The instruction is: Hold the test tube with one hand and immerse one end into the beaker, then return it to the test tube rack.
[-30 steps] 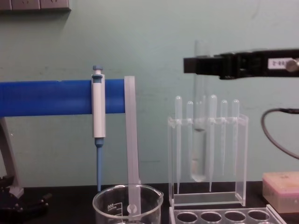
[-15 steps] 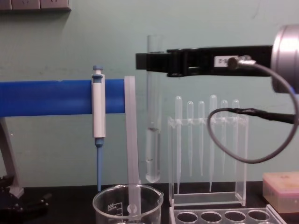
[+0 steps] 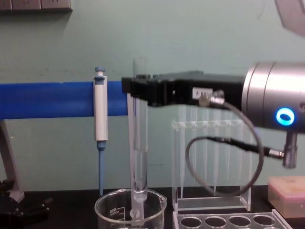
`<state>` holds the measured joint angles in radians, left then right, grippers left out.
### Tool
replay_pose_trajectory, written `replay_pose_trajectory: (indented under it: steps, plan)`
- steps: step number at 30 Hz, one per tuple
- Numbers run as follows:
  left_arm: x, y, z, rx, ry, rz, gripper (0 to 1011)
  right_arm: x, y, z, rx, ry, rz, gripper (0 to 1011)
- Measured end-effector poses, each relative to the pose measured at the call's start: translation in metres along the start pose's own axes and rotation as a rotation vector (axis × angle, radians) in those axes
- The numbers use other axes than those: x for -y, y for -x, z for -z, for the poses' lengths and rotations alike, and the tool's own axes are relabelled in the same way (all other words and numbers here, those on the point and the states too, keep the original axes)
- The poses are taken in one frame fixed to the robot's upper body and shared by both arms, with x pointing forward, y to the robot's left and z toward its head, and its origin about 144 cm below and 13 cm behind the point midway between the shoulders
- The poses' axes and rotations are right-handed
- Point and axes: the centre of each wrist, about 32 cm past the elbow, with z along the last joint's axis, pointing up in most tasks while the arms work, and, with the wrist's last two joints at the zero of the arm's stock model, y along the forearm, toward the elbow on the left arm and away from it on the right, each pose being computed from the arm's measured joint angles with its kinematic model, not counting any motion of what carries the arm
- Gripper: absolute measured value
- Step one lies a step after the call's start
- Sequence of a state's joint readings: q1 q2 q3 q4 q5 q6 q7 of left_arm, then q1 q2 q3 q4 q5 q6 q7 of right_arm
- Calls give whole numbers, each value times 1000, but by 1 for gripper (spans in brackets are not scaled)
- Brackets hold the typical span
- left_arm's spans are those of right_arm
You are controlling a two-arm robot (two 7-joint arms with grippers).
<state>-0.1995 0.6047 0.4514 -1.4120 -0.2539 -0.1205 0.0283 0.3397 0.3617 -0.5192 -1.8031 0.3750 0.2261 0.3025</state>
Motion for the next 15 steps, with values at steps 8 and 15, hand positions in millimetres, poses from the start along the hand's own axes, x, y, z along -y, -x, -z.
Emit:
replay_pose_trajectory:
  steps: [8, 15]
  plan:
    - [0, 0, 0, 0, 0, 0, 1000, -2, 6, 29, -5, 16, -5, 224]
    - [0, 0, 0, 0, 0, 0, 1000, -2, 10, 51, -7, 31, -3, 224]
